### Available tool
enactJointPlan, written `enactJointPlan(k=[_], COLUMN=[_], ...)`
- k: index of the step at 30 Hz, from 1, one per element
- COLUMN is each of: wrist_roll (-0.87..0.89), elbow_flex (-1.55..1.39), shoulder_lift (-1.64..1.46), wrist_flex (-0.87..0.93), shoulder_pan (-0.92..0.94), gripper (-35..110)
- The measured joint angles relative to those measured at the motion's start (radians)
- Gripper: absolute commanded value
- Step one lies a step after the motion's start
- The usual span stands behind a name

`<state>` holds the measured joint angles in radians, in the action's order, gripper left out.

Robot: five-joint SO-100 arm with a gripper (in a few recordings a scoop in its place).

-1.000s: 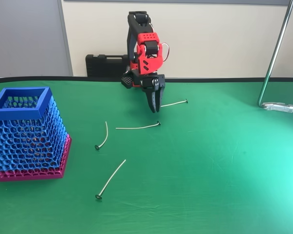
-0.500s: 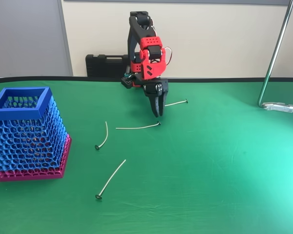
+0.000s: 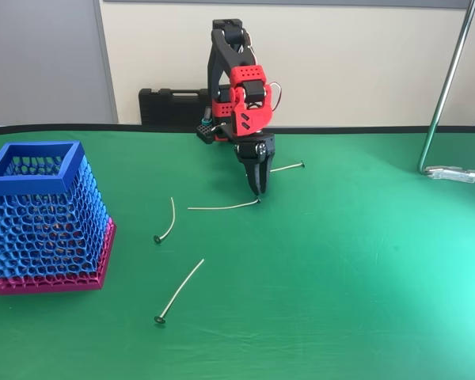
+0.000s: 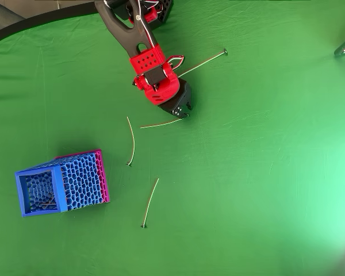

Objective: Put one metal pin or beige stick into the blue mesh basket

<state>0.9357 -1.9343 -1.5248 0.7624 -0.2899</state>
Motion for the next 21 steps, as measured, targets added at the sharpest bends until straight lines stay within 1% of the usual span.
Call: enactJointPlan(k=[21], wrist_roll=[-0.002], elbow_flex=[0.014], shoulder_lift=[0.026], wrist_flex=[-0.009], shoulder_pan=[0.032], gripper=[13])
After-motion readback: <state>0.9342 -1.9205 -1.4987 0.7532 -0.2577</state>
